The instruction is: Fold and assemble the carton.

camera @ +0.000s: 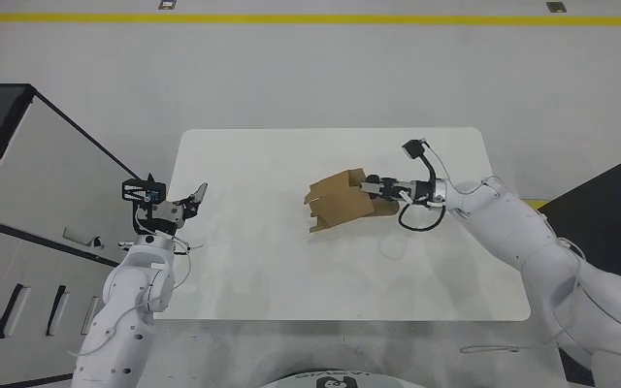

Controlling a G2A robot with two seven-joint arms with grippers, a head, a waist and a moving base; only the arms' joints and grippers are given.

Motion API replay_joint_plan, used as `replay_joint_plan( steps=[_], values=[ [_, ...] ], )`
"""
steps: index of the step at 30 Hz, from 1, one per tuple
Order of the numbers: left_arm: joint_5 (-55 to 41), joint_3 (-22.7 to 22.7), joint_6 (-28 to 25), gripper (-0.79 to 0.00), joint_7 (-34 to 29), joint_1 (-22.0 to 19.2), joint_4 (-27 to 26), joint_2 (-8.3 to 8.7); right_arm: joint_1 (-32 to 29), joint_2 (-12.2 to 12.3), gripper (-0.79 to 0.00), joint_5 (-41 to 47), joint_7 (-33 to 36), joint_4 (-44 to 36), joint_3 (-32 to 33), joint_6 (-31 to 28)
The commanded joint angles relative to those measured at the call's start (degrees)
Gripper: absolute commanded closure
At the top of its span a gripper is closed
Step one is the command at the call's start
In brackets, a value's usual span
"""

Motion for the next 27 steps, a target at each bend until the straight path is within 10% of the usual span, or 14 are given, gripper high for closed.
replay_joint_plan(
  steps=[1, 16, 27],
  values=[
    [0.0, 0.0, 0.0, -0.785, 0.0, 0.0, 0.0, 0.0, -0.54, 0.77, 0.0, -2.67, -0.94, -2.5, 2.43, -0.03],
    [0.0, 0.0, 0.0, -0.785, 0.0, 0.0, 0.0, 0.0, -17.78, 7.76, 0.0, -20.7, -7.87, -24.73, 27.51, -0.03],
    [-1.04, 0.06, -0.49, -0.785, -0.49, -0.09, -0.19, -0.06, -19.03, 7.79, 0.0, -22.32, -8.95, -26.41, 28.67, 0.0]
  ],
)
